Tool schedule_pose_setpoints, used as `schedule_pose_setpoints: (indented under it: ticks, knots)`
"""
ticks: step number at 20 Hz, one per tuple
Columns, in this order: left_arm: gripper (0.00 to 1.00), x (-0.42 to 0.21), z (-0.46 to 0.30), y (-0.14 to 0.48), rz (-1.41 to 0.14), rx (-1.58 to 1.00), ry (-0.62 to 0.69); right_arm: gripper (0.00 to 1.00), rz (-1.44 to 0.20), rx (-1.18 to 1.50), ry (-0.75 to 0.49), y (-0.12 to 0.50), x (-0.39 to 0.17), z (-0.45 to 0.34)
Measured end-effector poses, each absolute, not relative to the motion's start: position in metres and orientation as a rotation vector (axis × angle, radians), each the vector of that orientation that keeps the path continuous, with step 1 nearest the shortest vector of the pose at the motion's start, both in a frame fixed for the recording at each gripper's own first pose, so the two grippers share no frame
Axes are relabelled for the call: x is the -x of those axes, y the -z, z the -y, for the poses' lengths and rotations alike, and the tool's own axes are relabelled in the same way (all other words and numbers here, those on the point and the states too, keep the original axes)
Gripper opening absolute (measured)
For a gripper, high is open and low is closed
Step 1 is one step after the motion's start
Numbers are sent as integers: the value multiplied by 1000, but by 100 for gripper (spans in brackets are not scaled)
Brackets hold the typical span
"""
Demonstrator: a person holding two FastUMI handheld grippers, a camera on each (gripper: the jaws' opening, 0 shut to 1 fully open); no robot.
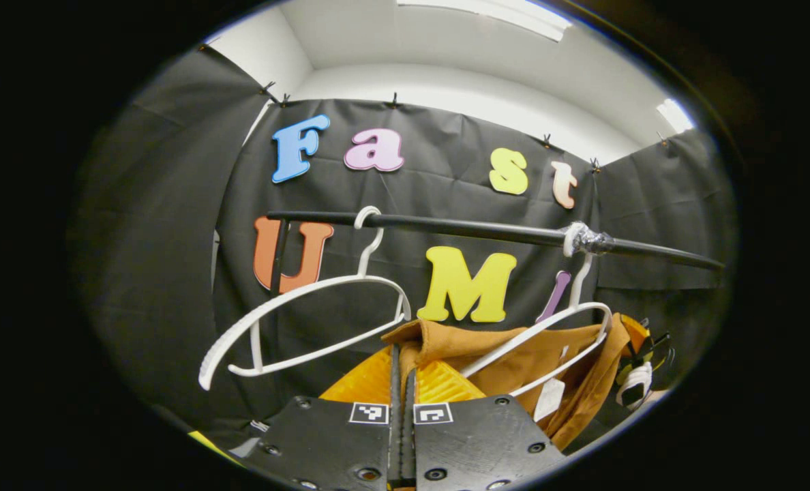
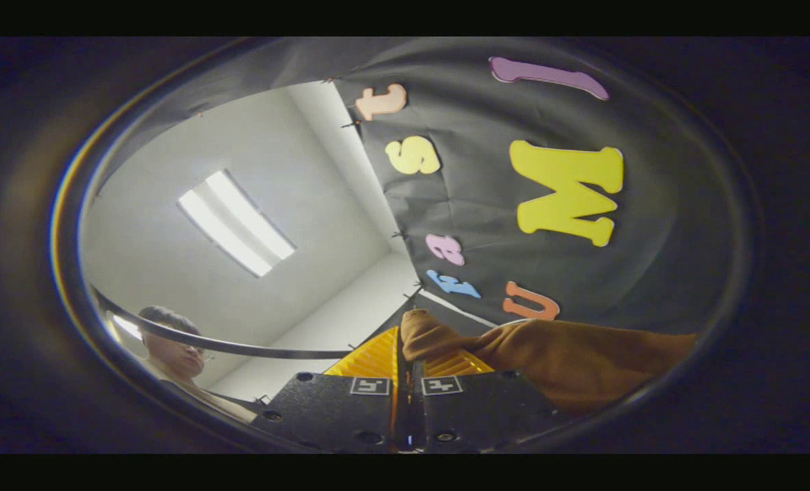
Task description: Grasp the clothes on the hanger with both hands and then place them into the laundry hamper below.
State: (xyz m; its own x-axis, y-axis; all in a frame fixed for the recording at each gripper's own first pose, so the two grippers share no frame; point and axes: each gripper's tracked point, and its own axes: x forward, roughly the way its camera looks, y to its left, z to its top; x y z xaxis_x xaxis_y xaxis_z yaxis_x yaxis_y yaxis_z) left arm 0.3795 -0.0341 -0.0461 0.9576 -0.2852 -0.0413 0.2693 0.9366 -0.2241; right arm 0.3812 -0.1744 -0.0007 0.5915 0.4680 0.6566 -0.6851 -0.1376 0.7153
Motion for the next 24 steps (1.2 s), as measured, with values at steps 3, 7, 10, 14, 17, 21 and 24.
schedule_pose_setpoints:
  ticks: [3,7,10,14,17,21,24]
  knots:
    - [5,-384,30,51,-70,256,290,4,178,-1401,-986,6,-396,167]
    - [0,-377,32,52,-50,327,324,3,155,-1410,-973,18,-400,167]
    - [5,-368,39,51,-68,306,315,4,163,-1425,-958,15,-397,175]
    - [0,-364,44,55,-90,246,311,4,203,-1413,-942,13,-397,190]
    - [0,-360,53,64,-107,271,319,3,175,-1450,-897,40,-399,189]
    - [0,-343,38,64,-87,323,287,3,87,-1407,-896,58,-381,156]
    - [0,-337,8,81,-109,377,224,4,27,-1343,-934,61,-361,126]
